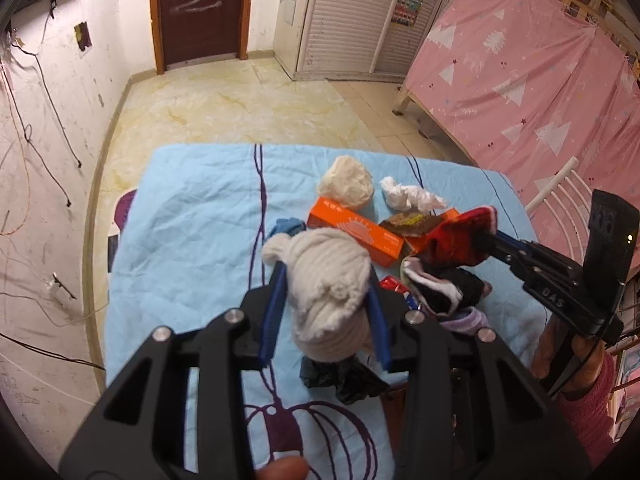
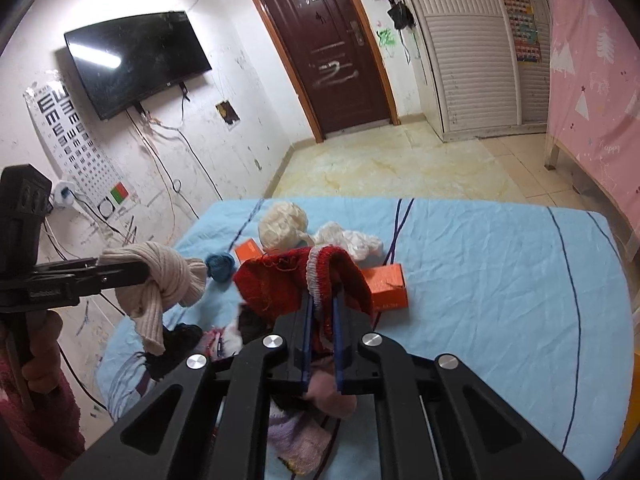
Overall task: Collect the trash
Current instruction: 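Grasp the beige knitted bundle with the left tool while the right tool grasps the red knit sock, then carry the beige knit and red sock over the yellow bucket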
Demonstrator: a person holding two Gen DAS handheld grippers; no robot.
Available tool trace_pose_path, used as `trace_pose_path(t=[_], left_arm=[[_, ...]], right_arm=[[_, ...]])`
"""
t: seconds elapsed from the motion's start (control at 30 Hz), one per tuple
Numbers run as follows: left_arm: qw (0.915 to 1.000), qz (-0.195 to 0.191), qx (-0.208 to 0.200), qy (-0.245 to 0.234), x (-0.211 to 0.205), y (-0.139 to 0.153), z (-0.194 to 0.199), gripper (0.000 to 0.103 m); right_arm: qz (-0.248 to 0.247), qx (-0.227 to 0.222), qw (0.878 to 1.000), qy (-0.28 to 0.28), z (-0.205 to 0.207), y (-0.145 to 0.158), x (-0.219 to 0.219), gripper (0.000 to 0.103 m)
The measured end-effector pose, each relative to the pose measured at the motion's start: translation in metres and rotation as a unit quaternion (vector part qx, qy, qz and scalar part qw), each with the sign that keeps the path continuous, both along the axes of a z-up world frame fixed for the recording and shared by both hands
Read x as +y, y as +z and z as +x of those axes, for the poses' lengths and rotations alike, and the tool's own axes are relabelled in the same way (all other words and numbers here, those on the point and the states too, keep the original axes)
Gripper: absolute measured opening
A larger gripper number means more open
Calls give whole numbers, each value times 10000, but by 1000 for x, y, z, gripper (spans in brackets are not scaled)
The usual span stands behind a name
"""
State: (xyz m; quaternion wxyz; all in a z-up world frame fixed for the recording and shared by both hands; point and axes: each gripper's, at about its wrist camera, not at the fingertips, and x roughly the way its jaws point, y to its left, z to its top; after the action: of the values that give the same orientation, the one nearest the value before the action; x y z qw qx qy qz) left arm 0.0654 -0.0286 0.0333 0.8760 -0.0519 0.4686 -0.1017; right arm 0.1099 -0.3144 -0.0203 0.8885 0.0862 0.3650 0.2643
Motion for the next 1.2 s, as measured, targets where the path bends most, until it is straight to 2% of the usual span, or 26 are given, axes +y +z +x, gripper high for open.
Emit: trace_pose_path(t=[0.23,0.5,0.87,1.2], left_arm=[[9995,189,-262,27,-14,25,-7,36],[9982,397,-407,-196,-49,39,-11,36],[9943,614,-502,-710,-118,50,-12,36],[9872,762,-541,-1290,-196,56,-9,36]], right_arm=[[280,-308,9991,-118,-14,22,-22,2],[478,-491,9962,-531,-33,28,-70,2],[766,-582,9868,-1302,-62,20,-159,2],[812,-619,9703,-2191,-94,6,-241,2]])
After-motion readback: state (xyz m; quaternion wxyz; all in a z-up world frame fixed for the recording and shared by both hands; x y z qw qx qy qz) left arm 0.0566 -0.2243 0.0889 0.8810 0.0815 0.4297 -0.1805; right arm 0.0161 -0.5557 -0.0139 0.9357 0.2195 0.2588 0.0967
